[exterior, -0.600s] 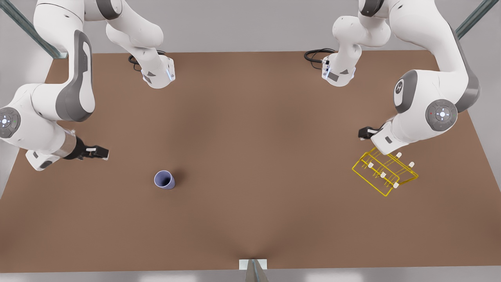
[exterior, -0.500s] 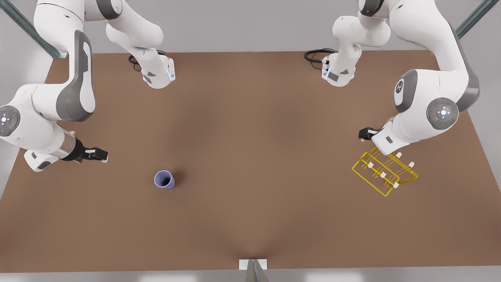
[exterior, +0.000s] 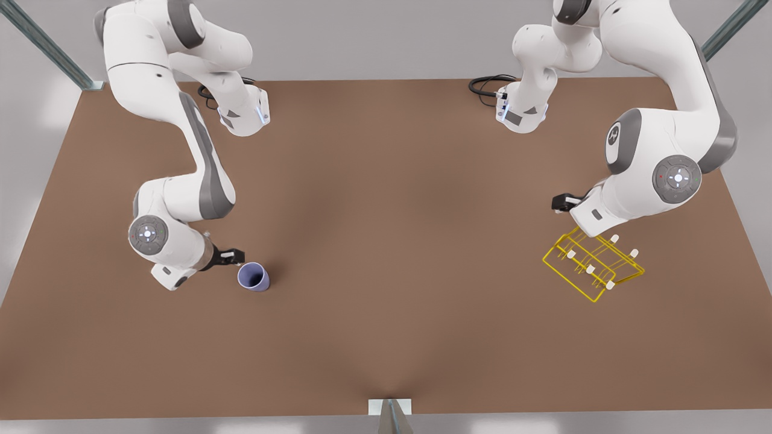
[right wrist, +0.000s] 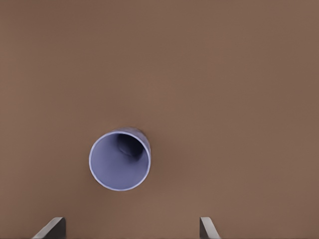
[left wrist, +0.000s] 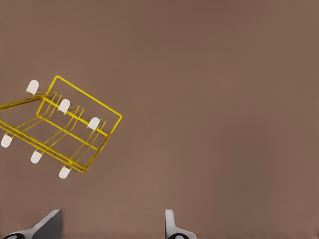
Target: Place the cup on the cup holder
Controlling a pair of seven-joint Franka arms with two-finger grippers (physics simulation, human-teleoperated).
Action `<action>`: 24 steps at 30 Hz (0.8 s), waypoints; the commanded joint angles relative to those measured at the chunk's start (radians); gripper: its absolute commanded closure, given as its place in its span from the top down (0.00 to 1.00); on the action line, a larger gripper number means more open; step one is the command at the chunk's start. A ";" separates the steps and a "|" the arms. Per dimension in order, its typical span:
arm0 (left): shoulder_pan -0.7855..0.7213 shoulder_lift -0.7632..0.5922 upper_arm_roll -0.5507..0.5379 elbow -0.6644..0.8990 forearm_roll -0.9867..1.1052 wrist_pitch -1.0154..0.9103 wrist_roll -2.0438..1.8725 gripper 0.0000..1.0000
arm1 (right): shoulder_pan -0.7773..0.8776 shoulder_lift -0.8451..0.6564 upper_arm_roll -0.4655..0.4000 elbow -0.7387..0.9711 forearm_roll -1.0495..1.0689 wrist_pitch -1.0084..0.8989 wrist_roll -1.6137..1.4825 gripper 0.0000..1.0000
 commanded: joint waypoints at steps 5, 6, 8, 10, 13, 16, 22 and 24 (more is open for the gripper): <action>0.000 0.001 0.000 -0.004 0.003 -0.015 0.000 1.00 | 0.038 0.059 0.009 0.006 0.068 0.168 0.208 1.00; 0.000 0.001 0.000 -0.007 0.003 -0.015 0.000 1.00 | 0.055 0.064 0.009 0.006 0.072 0.171 0.224 1.00; 0.000 0.003 0.000 -0.007 0.003 -0.015 0.000 1.00 | 0.063 0.090 0.011 0.006 0.086 0.213 0.224 1.00; 0.000 0.003 0.000 -0.007 0.003 -0.015 0.000 1.00 | 0.084 0.113 0.011 0.011 0.094 0.236 0.237 1.00; 0.000 0.006 0.000 -0.012 0.003 -0.015 -0.003 1.00 | 0.095 0.170 0.009 0.011 0.083 0.302 0.237 1.00; 0.000 0.006 0.000 -0.013 0.003 -0.022 -0.006 1.00 | 0.088 0.190 0.003 0.003 0.081 0.300 0.225 1.00; 0.000 0.011 0.000 -0.013 0.003 -0.020 -0.006 1.00 | 0.089 0.148 0.002 0.002 0.065 0.185 0.239 1.00; 0.000 0.011 0.000 -0.013 0.003 -0.022 -0.006 1.00 | 0.097 0.147 0.002 0.000 0.065 0.127 0.239 1.00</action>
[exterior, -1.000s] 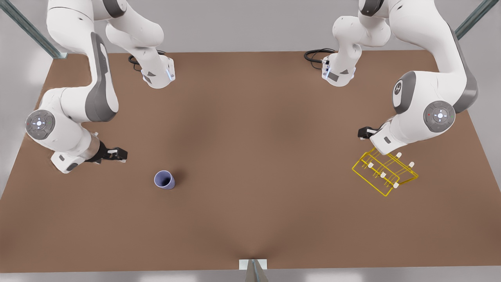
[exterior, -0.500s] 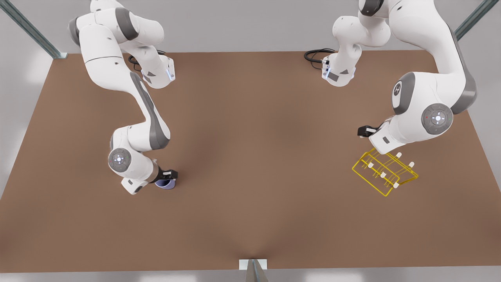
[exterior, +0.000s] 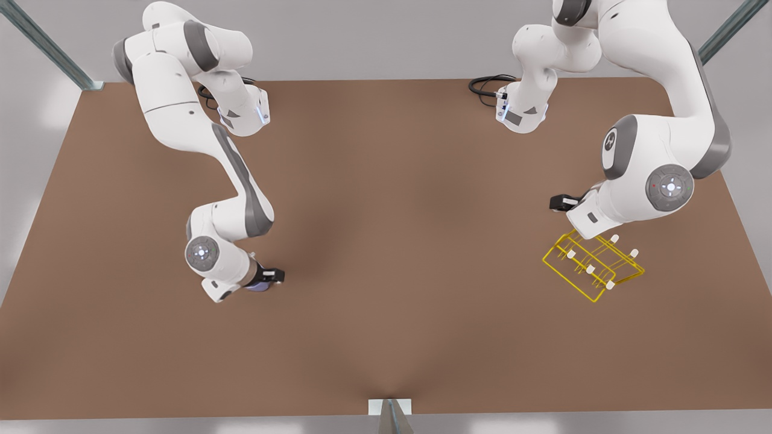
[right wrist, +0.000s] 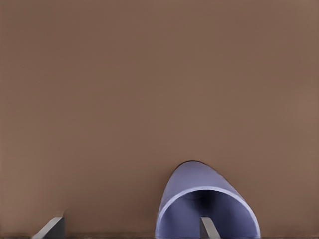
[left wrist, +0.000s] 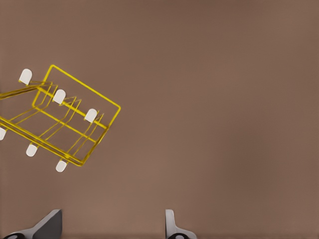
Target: Place the cup on the cup holder
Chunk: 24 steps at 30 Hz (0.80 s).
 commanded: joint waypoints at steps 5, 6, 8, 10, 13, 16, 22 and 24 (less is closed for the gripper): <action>0.000 0.002 0.000 0.000 0.000 -0.002 -0.003 1.00 | 0.002 0.012 0.000 -0.016 -0.027 -0.114 0.067 1.00; 0.000 0.002 0.000 0.000 0.000 -0.002 -0.003 1.00 | 0.002 0.020 0.000 -0.025 -0.044 -0.112 0.062 1.00; 0.000 0.002 0.000 0.000 0.000 -0.002 -0.003 1.00 | 0.016 0.035 0.002 -0.039 -0.052 -0.109 0.062 1.00; 0.000 0.004 0.000 0.000 0.000 -0.001 -0.003 1.00 | 0.017 0.061 0.003 -0.034 -0.058 -0.077 0.061 1.00; 0.000 0.004 0.000 0.000 0.000 -0.001 -0.003 1.00 | 0.019 0.076 0.002 -0.036 -0.089 0.003 0.061 0.52; 0.000 0.004 0.000 0.000 0.000 -0.002 -0.003 1.00 | 0.002 0.076 -0.002 -0.033 -0.089 0.034 0.052 0.40; 0.000 0.005 0.000 -0.001 0.000 0.001 -0.001 1.00 | 0.000 0.075 -0.005 -0.034 -0.089 0.057 0.049 0.21; 0.000 0.007 0.000 -0.001 0.000 -0.001 -0.001 1.00 | 0.003 0.075 -0.003 -0.027 -0.110 0.063 0.036 0.21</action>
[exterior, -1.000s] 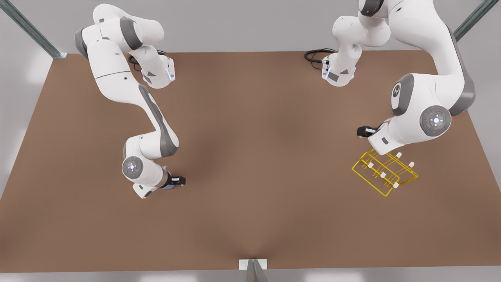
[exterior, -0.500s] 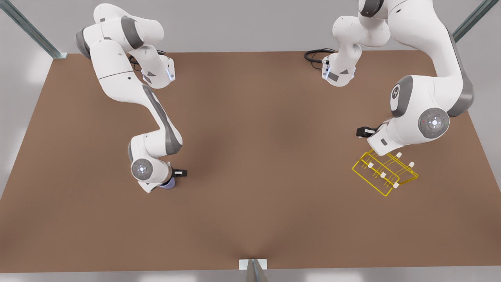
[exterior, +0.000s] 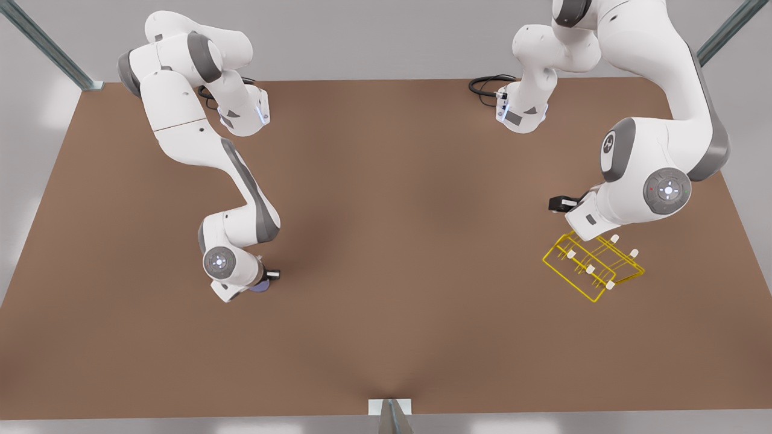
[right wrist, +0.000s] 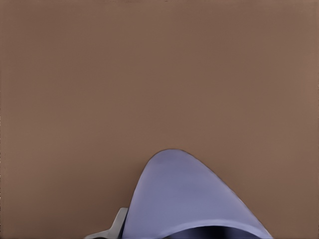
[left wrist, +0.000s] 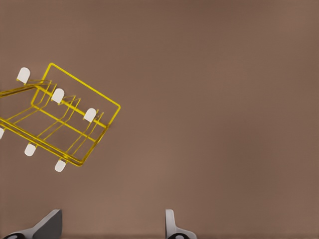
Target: Place the cup on the cup holder
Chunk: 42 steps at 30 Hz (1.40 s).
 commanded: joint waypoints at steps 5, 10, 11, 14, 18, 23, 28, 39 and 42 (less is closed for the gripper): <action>0.000 -0.001 0.000 0.000 0.000 0.000 0.001 1.00 | 0.011 -0.048 0.031 0.050 0.115 0.048 -0.170 0.21; 0.000 -0.004 0.000 0.000 0.000 -0.005 -0.001 1.00 | 0.011 -0.040 0.108 0.099 0.518 0.134 -0.173 0.21; 0.000 -0.004 0.000 0.000 0.000 -0.012 -0.002 1.00 | 0.011 -0.036 0.114 0.106 0.593 0.134 -0.173 0.21; 0.000 -0.004 0.000 0.000 0.000 -0.017 -0.002 1.00 | 0.047 -0.002 0.128 0.144 0.915 0.135 -0.196 0.21; 0.000 -0.001 0.000 0.000 0.000 -0.017 -0.002 1.00 | 0.202 0.159 0.146 0.316 1.109 0.287 -0.182 0.21; 0.000 0.005 0.000 0.000 0.000 -0.012 -0.002 1.00 | 0.241 0.334 0.263 0.558 1.109 0.343 -0.113 0.21; 0.000 0.007 0.000 0.000 0.000 -0.011 -0.002 1.00 | 0.322 0.536 0.370 0.754 1.109 0.436 -0.107 0.21; 0.000 0.019 0.000 0.000 0.002 -0.005 -0.002 1.00 | 0.433 0.641 0.340 0.776 1.097 0.496 -0.067 0.21; 0.000 0.021 0.000 0.000 0.005 -0.003 -0.004 1.00 | 0.479 0.641 0.303 0.776 1.097 0.499 -0.038 1.00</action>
